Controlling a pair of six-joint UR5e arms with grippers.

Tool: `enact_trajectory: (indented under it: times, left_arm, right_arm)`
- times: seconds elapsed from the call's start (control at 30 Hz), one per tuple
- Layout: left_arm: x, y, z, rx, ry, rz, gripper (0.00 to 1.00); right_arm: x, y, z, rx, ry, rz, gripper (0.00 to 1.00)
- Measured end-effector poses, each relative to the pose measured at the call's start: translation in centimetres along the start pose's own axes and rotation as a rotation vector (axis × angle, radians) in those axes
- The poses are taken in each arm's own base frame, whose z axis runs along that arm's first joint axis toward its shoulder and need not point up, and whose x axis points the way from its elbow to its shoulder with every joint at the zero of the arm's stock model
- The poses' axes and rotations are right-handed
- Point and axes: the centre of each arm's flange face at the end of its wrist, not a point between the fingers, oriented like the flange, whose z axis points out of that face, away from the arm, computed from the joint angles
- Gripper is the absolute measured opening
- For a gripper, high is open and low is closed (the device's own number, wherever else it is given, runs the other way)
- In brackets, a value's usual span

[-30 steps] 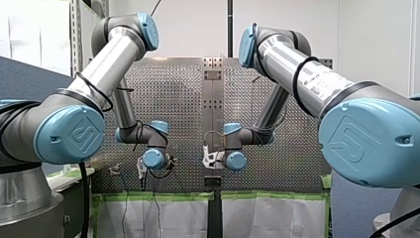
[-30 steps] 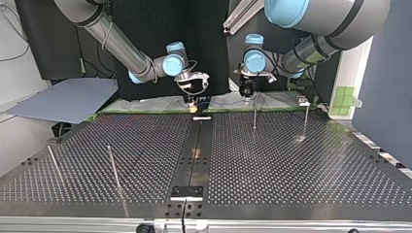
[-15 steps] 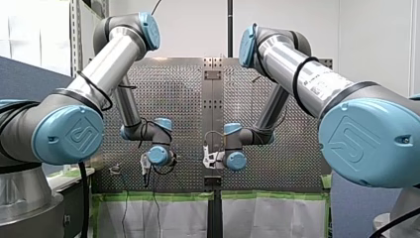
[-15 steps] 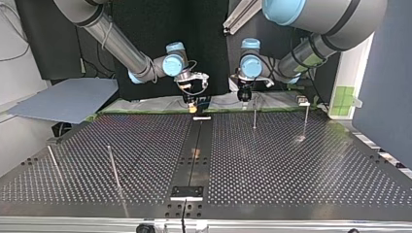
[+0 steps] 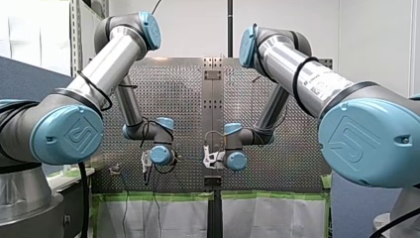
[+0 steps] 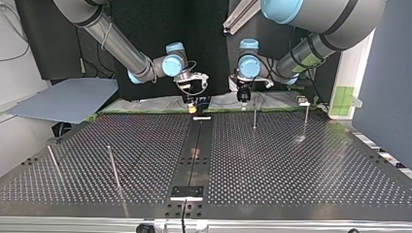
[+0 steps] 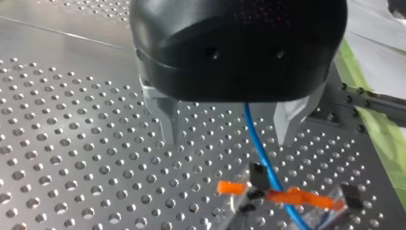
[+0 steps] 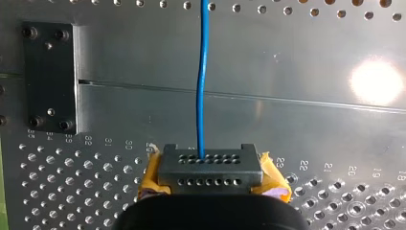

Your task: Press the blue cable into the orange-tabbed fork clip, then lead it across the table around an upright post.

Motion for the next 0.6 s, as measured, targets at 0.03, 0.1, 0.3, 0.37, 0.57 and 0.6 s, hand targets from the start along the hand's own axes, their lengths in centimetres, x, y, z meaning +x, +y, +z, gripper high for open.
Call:
enact_trajectory:
  times: [0.03,0.1,0.3,0.37,0.57,0.6]
  left_arm:
    - [0.00,-0.04,-0.01,0.001,0.000,0.006,1.00]
    - [0.00,-0.10,-0.03,0.001,0.000,0.016,1.00]
    - [0.01,-0.20,-0.08,0.003,0.001,0.041,1.00]
    - [0.02,-0.20,-0.08,0.003,0.001,0.050,1.00]
    - [0.04,-0.36,-0.16,0.006,0.001,0.064,0.89]
    - [0.04,-0.37,-0.17,0.006,0.001,0.064,0.89]
  right_arm:
    - [0.00,0.01,0.00,0.000,0.000,0.000,0.00]
    - [0.01,0.01,0.01,0.000,0.000,0.000,0.00]
    - [-0.03,-0.12,-0.03,0.003,-0.002,0.002,0.00]
    - [-0.01,-0.20,-0.04,0.004,-0.001,0.002,0.00]
    - [-0.03,-0.31,-0.08,0.007,-0.003,0.002,0.00]
    - [-0.03,-0.34,-0.09,0.007,-0.003,0.002,0.00]
